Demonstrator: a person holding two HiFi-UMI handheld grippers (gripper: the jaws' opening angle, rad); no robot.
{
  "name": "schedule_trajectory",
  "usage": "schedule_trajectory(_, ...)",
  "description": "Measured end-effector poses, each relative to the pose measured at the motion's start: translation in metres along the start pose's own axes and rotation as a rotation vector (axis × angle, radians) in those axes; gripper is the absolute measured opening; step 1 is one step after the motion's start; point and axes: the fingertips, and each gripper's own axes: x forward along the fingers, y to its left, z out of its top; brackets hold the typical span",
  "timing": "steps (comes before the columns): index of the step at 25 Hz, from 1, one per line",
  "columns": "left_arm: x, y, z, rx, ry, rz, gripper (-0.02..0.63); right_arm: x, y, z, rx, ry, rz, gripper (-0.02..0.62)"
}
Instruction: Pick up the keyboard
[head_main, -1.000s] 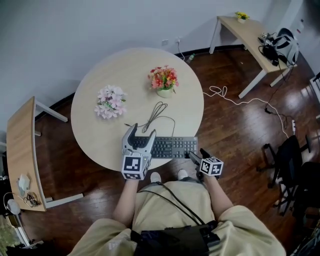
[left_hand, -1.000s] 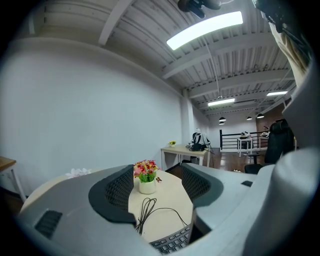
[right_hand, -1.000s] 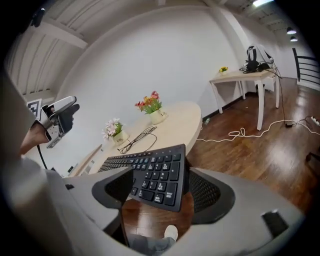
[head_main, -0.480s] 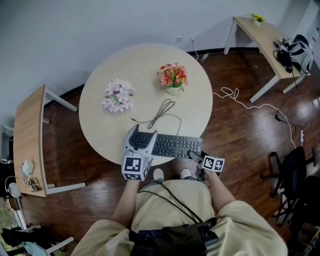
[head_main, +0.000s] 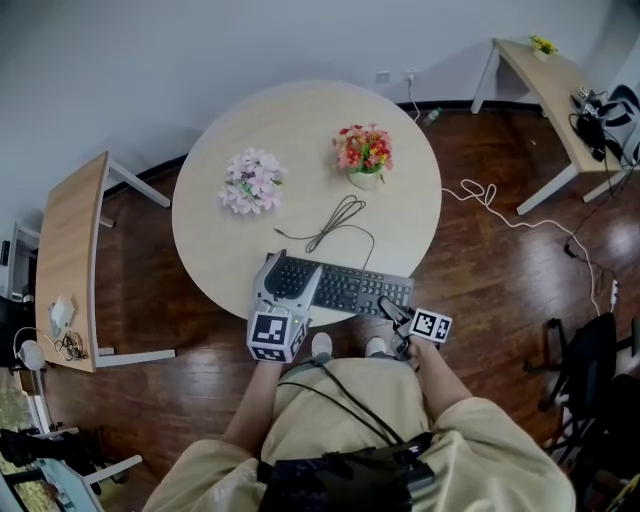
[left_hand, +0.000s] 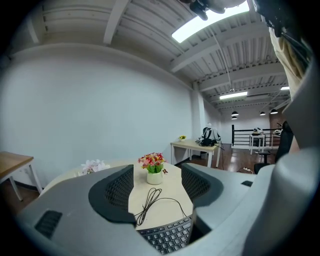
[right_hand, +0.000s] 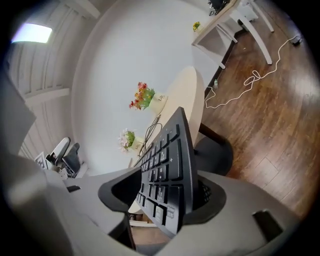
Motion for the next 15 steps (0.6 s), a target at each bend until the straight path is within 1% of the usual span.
schedule_trajectory(3, 0.000, 0.004, -0.001, -0.023, -0.002, 0.006, 0.282, -0.001, 0.002, 0.001, 0.005, 0.013, 0.046, 0.202)
schedule_trajectory(4, 0.000, 0.004, -0.001, -0.028, -0.002, 0.005, 0.282, -0.002, 0.004, 0.000, 0.014, 0.013, 0.063, 0.169)
schedule_trajectory(5, 0.001, 0.004, -0.001, -0.030, -0.003, 0.003, 0.282, -0.004, 0.010, 0.000, 0.029, 0.008, 0.095, 0.156)
schedule_trajectory(7, 0.004, 0.002, 0.000, -0.032, -0.005, -0.005, 0.282, -0.006, 0.029, 0.001, 0.061, -0.017, 0.184, 0.129)
schedule_trajectory(10, 0.007, -0.003, 0.003, -0.035, -0.010, -0.023, 0.282, -0.013, 0.042, 0.012, -0.002, -0.064, 0.195, 0.110)
schedule_trajectory(13, 0.012, -0.007, 0.006, -0.035, -0.020, -0.036, 0.282, -0.019, 0.071, 0.033, -0.030, -0.135, 0.250, 0.100)
schedule_trajectory(15, 0.014, -0.007, 0.008, -0.037, -0.029, -0.041, 0.282, -0.021, 0.098, 0.049, -0.065, -0.161, 0.288, 0.091)
